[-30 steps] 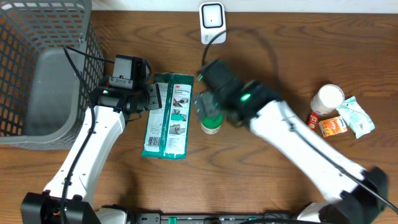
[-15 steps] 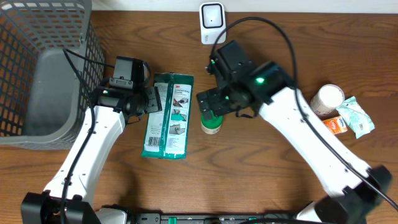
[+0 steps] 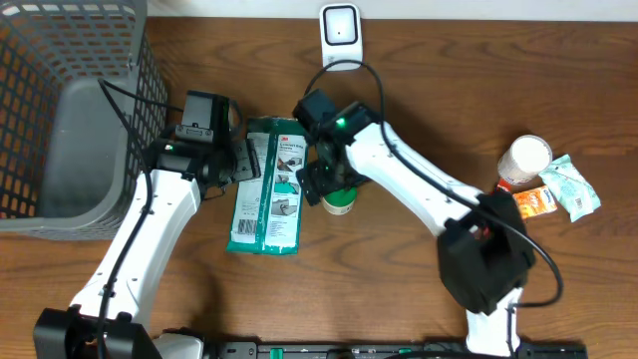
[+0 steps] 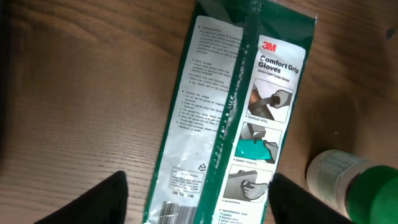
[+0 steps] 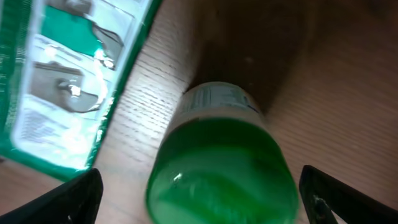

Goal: Scan the item barcode
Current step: 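Lift the green jar with the right gripper and hold it upright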

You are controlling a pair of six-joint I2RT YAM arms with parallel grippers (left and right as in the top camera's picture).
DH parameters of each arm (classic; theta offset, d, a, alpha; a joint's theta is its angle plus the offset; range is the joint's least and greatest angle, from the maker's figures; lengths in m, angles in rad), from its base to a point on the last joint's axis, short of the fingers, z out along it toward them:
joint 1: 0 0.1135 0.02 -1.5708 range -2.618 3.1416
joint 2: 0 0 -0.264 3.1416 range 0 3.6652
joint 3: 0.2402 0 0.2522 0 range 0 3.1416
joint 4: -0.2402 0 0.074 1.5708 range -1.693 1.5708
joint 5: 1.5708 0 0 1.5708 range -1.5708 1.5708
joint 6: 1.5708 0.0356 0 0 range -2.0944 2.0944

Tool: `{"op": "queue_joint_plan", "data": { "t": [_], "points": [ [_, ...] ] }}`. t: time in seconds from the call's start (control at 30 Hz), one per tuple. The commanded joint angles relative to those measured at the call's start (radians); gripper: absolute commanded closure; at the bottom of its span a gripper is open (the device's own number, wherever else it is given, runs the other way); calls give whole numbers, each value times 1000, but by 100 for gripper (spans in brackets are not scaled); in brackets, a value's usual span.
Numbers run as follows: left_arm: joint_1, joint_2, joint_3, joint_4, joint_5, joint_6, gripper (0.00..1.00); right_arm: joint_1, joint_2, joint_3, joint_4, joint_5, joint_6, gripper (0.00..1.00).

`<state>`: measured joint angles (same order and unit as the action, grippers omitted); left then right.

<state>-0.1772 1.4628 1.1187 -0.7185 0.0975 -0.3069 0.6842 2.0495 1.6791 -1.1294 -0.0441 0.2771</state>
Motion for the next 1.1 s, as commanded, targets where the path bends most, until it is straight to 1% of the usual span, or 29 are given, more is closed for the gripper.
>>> {"op": "queue_joint_plan", "data": {
  "t": [0.0, 0.1, 0.23, 0.3, 0.5, 0.6, 0.73, 0.87, 1.0, 1.03, 1.07],
  "points": [
    [6, -10, -2, -8, -16, -5, 29, 4, 63, 11, -3, 18, -10, 8],
    [6, -10, -2, -11, -16, -5, 29, 4, 81, 11, -8, 18, -10, 14],
    [6, -10, -2, -14, -16, -5, 29, 4, 82, 10, -8, 43, -9, 17],
    [6, -10, -2, -14, -16, -5, 29, 4, 82, 10, -11, 68, -9, 21],
    [6, -10, -2, -14, -17, -5, 29, 4, 82, 10, -24, 81, -9, 23],
    [6, -10, -2, -14, -16, -5, 29, 5, 82, 10, -24, 80, -9, 27],
    [6, -10, -2, -14, -16, -5, 29, 5, 82, 10, -24, 80, -9, 27],
    [6, -10, -2, -14, -16, -5, 29, 5, 82, 10, -24, 80, -9, 31],
    [6, -10, -2, -14, -16, -5, 29, 5, 82, 10, -23, 80, -9, 38],
    [6, -10, -2, -14, -16, -5, 29, 5, 82, 10, -23, 80, -9, 40],
    [6, -10, -2, -14, -16, -5, 29, 5, 82, 10, -23, 80, -9, 45]
  ]
}}
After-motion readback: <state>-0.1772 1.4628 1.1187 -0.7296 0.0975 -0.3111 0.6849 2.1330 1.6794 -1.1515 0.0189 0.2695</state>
